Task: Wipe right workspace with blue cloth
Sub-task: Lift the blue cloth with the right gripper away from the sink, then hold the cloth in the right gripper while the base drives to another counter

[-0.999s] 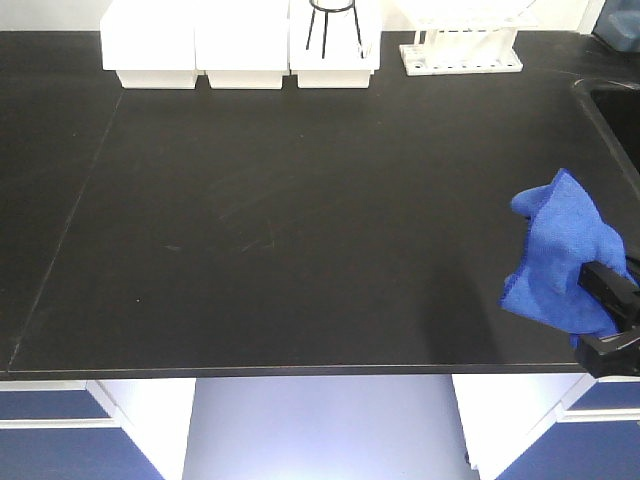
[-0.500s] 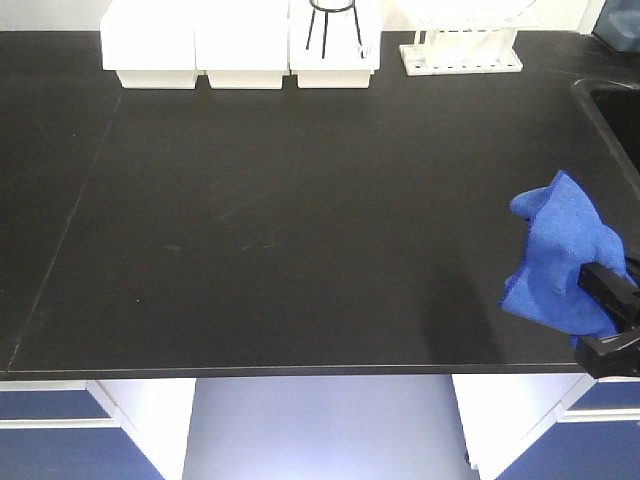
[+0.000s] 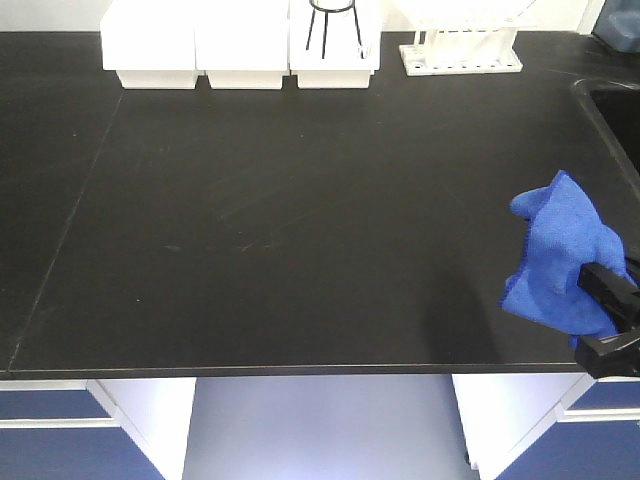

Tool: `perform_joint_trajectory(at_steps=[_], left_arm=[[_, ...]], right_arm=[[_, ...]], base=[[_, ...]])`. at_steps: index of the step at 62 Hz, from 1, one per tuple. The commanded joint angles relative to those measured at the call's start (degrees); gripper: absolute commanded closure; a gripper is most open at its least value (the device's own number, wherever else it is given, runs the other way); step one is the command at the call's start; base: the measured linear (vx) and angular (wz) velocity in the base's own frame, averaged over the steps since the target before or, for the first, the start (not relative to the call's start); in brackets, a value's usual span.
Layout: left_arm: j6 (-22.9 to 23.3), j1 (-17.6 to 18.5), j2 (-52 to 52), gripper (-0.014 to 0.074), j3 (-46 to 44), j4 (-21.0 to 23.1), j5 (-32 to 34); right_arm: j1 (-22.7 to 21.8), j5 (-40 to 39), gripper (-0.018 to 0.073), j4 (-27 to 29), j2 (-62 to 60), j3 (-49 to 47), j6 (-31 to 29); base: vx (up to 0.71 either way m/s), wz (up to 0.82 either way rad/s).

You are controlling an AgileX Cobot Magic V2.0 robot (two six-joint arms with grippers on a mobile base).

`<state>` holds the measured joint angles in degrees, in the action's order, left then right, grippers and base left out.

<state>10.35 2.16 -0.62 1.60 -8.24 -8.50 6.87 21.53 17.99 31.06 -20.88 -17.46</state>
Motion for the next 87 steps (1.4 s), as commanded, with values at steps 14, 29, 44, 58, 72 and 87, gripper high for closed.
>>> perform_joint_trajectory(at_steps=[14,29,44,58,72,87], left_arm=[[0.5,0.3,-0.9,0.0602,1.7,-0.1,4.6],[0.5,0.3,-0.9,0.0602,1.7,-0.1,4.6],[0.5,0.3,-0.9,0.0602,1.7,-0.1,4.6],[0.5,0.3,-0.9,0.0602,1.7,-0.1,4.6],[0.5,0.3,-0.9,0.0602,1.7,-0.1,4.6],[0.5,0.3,-0.9,0.0602,1.7,-0.1,4.6]], right_arm=[[0.1,-4.0,0.0556,0.1,0.0,-1.6,-0.5],[0.1,-4.0,0.0556,0.1,0.0,-1.6,-0.5],[0.1,-4.1,0.0556,0.2,0.0,-1.6,-0.5],[0.1,-4.2,0.0556,0.2,0.0,-1.6,-0.5],[0.1,-4.2,0.0556,0.2,0.0,-1.6,-0.5],[0.1,-4.2,0.0556,0.2,0.0,-1.6,-0.5]], base=[[-0.02,0.02],[-0.08,0.02],[-0.17,0.07],[-0.22,0.1],[-0.26,0.02],[-0.29,-0.05]])
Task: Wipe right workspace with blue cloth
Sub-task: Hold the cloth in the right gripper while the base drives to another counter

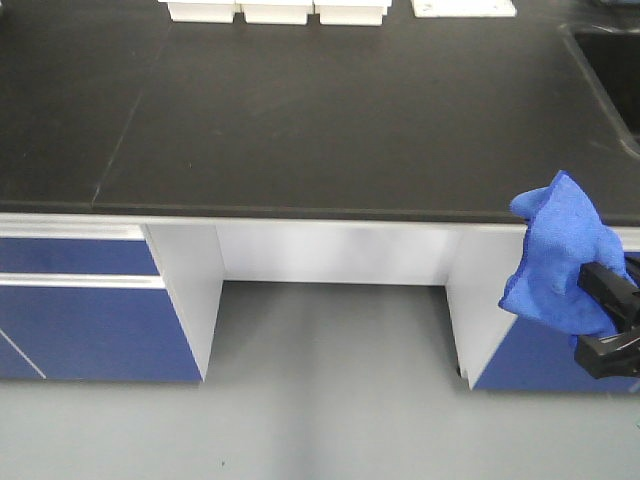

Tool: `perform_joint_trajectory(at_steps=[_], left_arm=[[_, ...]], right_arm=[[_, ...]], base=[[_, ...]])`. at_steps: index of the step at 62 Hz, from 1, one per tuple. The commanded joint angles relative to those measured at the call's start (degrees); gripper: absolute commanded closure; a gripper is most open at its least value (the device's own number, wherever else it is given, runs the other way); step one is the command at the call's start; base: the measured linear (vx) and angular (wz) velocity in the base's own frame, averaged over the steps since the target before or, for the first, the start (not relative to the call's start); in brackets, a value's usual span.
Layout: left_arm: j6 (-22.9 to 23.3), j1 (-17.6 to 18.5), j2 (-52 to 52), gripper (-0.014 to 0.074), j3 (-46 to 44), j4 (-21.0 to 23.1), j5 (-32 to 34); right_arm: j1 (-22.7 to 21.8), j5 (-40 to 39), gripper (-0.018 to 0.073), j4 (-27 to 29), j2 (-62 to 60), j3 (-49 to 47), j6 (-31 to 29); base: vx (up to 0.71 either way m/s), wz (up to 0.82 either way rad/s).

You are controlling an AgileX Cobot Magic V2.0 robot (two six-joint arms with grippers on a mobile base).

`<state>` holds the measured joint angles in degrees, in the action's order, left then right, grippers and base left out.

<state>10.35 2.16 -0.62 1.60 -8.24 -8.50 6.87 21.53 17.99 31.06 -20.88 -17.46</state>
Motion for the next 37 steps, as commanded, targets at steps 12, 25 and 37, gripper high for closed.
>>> perform_joint_trajectory(at_steps=[12,25,37], left_arm=[[0.5,0.3,-0.9,0.0602,1.7,-0.1,4.6],[0.5,0.3,-0.9,0.0602,1.7,-0.1,4.6],[0.5,0.3,-0.9,0.0602,1.7,-0.1,4.6]], right_arm=[[0.1,-4.2,0.0556,0.2,0.0,-1.6,-0.5],[0.1,-4.2,0.0556,0.2,0.0,-1.6,-0.5],[0.1,-4.2,0.0556,0.2,0.0,-1.6,-0.5]], base=[[-0.31,-0.13],[-0.33,-0.15],[-0.34,-0.12]])
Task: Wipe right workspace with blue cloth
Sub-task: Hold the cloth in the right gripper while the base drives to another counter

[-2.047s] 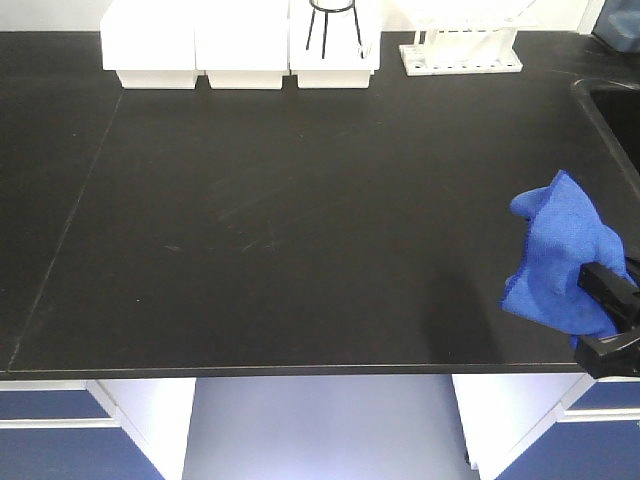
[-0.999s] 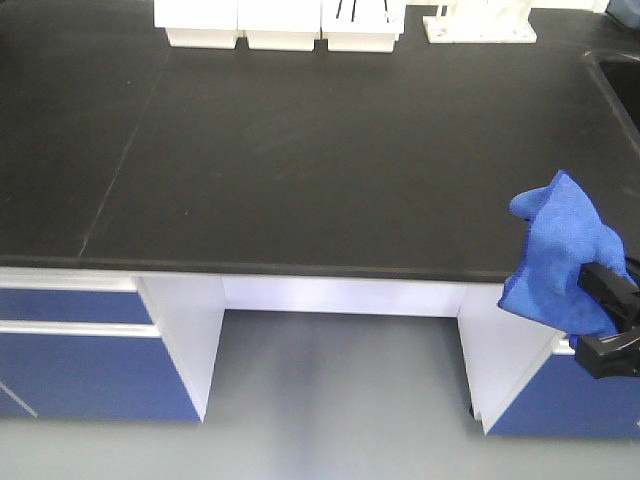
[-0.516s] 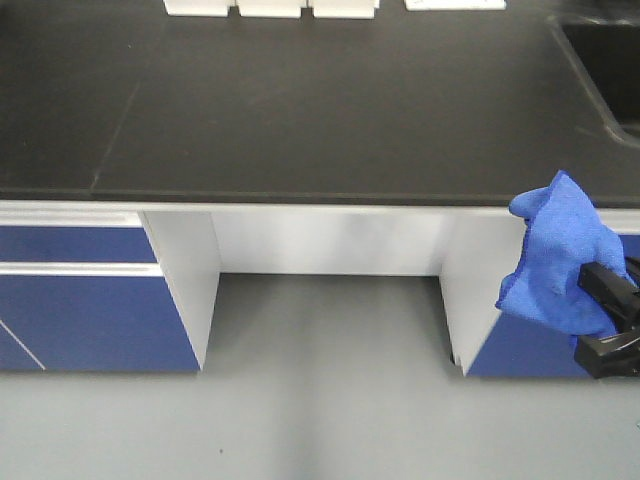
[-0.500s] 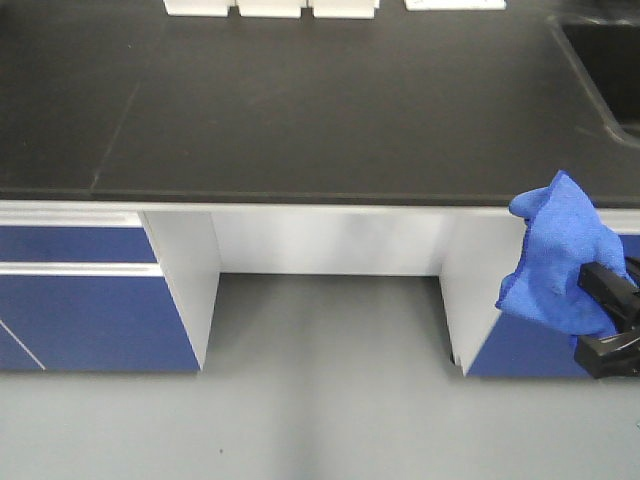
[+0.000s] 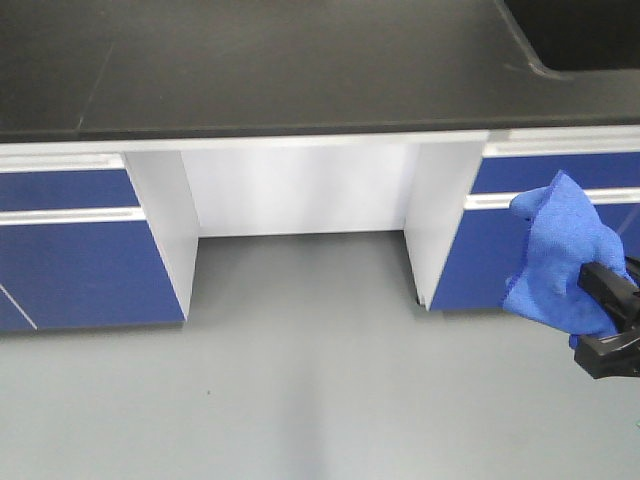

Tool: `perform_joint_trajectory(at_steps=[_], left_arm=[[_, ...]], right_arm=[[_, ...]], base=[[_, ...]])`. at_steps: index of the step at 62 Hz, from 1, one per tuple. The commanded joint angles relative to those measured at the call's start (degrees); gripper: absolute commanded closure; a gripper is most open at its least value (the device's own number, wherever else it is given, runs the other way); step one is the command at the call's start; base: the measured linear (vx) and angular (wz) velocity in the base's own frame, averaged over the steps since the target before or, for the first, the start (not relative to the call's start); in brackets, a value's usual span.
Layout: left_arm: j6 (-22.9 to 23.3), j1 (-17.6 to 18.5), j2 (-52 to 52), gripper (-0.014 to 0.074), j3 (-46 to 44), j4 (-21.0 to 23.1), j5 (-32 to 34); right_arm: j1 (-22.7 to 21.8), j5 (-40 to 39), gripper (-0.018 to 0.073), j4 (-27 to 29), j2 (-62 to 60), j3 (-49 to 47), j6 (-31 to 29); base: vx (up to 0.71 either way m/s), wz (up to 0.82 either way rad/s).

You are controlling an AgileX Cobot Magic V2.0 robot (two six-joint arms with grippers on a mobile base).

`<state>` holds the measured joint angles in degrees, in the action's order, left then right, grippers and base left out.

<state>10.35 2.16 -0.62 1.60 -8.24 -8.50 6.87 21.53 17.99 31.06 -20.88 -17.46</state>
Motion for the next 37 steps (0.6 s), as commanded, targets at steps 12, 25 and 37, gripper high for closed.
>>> perform_joint_trajectory(at_steps=[12,25,37], left_arm=[[0.5,0.3,-0.9,0.0602,1.7,-0.1,4.6],[0.5,0.3,-0.9,0.0602,1.7,-0.1,4.6],[0.5,0.3,-0.9,0.0602,1.7,-0.1,4.6]], right_arm=[[0.1,-4.2,0.0556,0.2,0.0,-1.6,-0.5],[0.1,-4.2,0.0556,0.2,0.0,-1.6,-0.5],[0.1,-4.2,0.0556,0.2,0.0,-1.6,-0.5]], base=[[-0.35,-0.09],[-0.34,-0.06],[-0.33,-0.07]])
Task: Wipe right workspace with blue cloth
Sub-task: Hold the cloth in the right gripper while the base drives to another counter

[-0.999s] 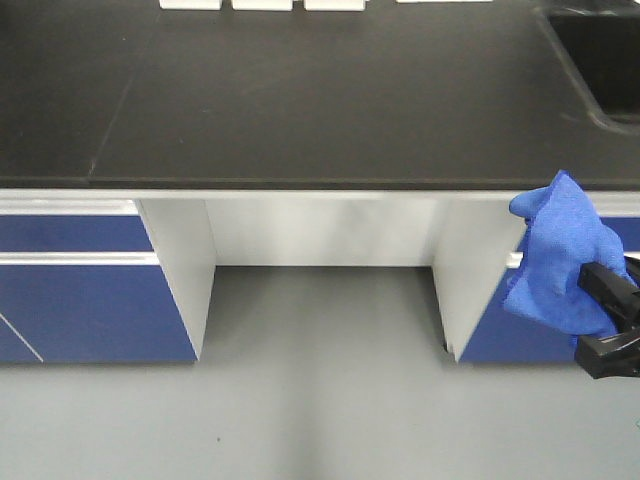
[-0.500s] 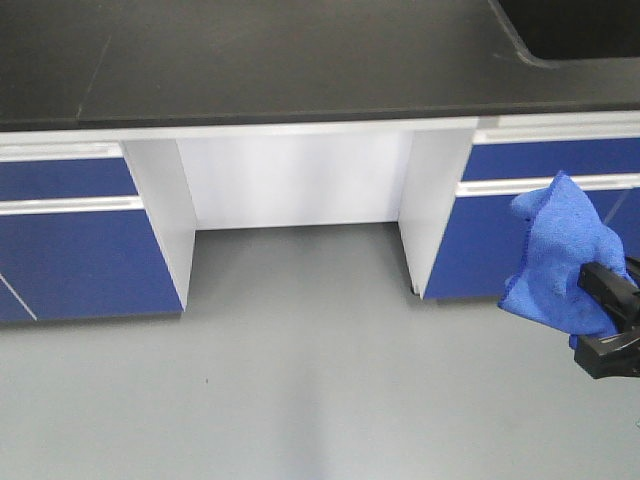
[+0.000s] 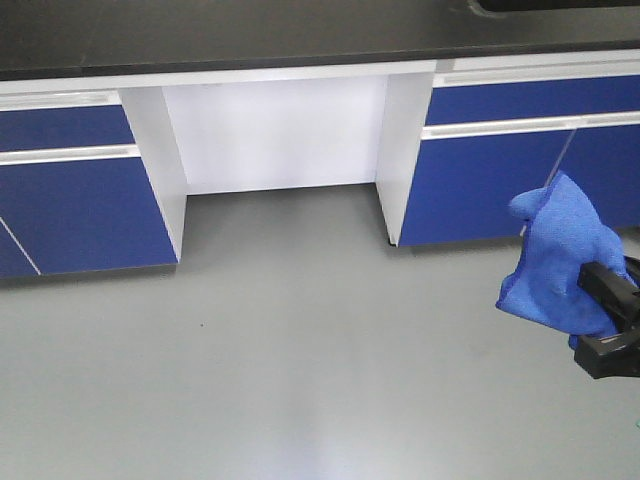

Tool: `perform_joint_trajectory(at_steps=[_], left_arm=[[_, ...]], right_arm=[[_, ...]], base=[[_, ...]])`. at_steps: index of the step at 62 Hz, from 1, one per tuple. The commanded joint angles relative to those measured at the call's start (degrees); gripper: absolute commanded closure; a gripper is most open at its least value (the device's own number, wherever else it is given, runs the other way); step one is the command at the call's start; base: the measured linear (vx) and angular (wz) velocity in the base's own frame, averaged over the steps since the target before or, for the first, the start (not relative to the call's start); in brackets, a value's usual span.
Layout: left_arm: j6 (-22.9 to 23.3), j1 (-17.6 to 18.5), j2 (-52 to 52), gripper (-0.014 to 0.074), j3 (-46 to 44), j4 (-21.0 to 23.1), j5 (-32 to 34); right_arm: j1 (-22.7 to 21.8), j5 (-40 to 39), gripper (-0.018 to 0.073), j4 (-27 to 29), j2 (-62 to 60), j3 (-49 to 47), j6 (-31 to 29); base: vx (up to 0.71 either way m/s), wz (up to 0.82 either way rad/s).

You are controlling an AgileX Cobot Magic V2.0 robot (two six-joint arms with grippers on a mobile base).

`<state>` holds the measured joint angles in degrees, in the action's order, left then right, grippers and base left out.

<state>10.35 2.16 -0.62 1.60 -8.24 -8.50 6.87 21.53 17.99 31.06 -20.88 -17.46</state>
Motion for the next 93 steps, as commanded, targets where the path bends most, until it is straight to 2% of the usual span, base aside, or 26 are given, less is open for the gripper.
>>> perform_joint_trajectory(at_steps=[1,28,93], left_arm=[[0.5,0.3,-0.9,0.0602,1.7,-0.1,4.6],[0.5,0.3,-0.9,0.0602,1.7,-0.1,4.6],[0.5,0.3,-0.9,0.0602,1.7,-0.1,4.6]], right_arm=[[0.1,-4.2,0.0556,0.2,0.0,-1.6,-0.5],[0.1,-4.2,0.0556,0.2,0.0,-1.6,-0.5],[0.1,-4.2,0.0556,0.2,0.0,-1.6,-0.5]], base=[[-0.32,-0.14],[-0.27,-0.41],[-0.11,-0.81]])
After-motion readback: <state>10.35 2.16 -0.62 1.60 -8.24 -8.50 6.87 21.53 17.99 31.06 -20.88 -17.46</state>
